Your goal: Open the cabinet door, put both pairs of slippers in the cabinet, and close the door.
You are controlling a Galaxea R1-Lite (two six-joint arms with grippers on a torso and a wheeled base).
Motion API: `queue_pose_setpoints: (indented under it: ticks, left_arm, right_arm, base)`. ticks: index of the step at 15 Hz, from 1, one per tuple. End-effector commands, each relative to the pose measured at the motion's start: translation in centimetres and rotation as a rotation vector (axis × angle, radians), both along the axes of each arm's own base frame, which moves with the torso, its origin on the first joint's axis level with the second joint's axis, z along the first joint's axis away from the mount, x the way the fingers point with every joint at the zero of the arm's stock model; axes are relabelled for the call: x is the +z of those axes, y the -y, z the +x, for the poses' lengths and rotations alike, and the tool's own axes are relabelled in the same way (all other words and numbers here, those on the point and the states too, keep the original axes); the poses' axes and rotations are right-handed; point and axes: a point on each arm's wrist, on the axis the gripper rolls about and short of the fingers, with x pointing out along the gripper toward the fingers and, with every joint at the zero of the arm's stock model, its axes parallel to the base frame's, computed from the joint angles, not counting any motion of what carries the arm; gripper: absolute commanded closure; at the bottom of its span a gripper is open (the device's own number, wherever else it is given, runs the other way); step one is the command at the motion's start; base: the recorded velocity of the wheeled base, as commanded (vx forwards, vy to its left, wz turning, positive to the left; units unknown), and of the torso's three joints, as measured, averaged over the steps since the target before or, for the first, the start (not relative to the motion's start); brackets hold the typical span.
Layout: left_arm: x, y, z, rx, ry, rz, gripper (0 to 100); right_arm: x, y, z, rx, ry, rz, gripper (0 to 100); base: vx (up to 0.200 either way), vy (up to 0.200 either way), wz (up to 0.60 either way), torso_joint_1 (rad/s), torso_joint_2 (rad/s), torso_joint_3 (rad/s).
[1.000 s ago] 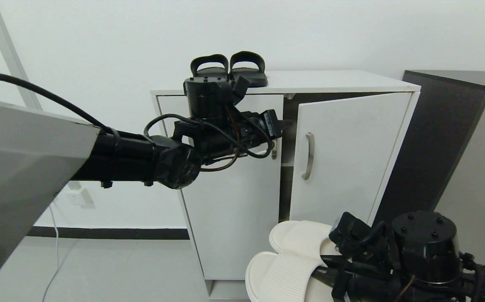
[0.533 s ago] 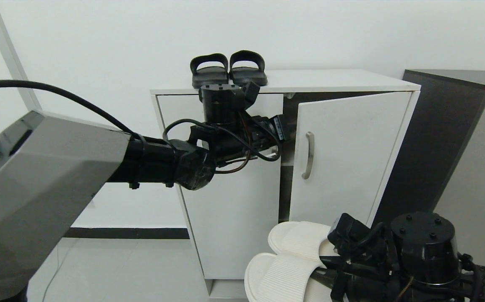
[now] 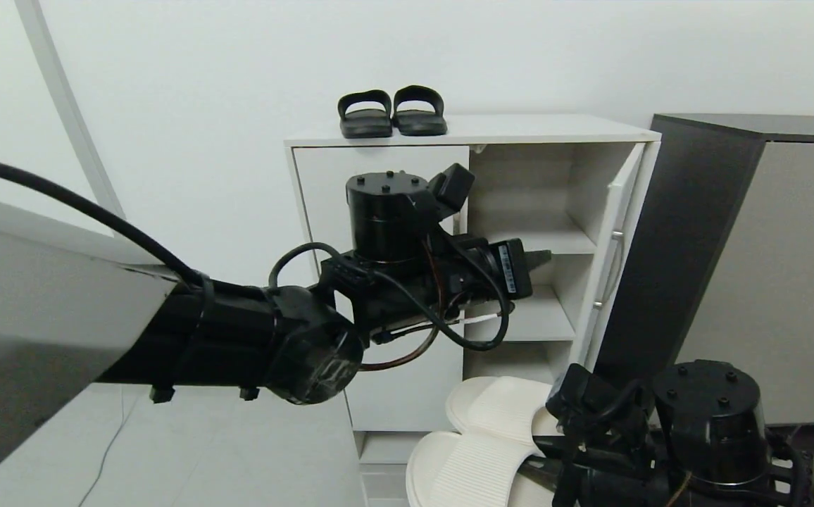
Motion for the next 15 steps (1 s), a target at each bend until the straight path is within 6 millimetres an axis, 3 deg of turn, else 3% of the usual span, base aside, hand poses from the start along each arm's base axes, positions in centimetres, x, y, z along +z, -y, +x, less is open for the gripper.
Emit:
queue_pose_setpoints:
  ticks: [1,3,5,6,9,12,15]
  left_arm:
    - [1.3,-1.3,-0.3,0.024,0.026,-0.017,100]
    - [3.0,-3.5,-0.9,0.083,0.053,-0.038,100]
    - [5.0,-7.7,-3.1,0.147,0.059,-0.042,100]
    - [5.6,-10.9,-5.5,0.193,0.037,-0.022,100]
    - [6.2,-17.9,-13.7,0.276,0.031,-0.016,100]
    - [5.3,-23.0,-22.5,0.320,0.072,-0.018,100]
    - [3.0,-26.3,-29.1,0.542,0.132,0.075,100]
  right_arm:
    - [0.0,0.1,0.0,-0.003,0.001,0.000,100]
    - [0.2,0.4,0.2,-0.018,0.006,0.007,100]
    - [0.2,0.8,0.6,-0.038,0.007,0.009,100]
    - [0.3,0.9,0.8,-0.050,0.008,0.013,100]
    - [0.6,1.2,1.9,-0.091,0.015,0.027,100]
    - [0.4,1.1,2.4,-0.103,0.005,0.028,100]
    - [0.4,1.1,2.5,-0.103,0.004,0.028,100]
  base:
    - [0.000,0.000,0.00,0.000,0.00,0.000]
    - [0.000,0.000,0.00,0.000,0.00,0.000]
    - [0.000,0.000,0.00,0.000,0.00,0.000]
    - [0.000,0.000,0.00,0.000,0.00,0.000]
    - [0.000,0.000,0.00,0.000,0.00,0.000]
    - [0.000,0.000,0.00,0.000,0.00,0.000]
    - [0.000,0.000,0.00,0.000,0.00,0.000]
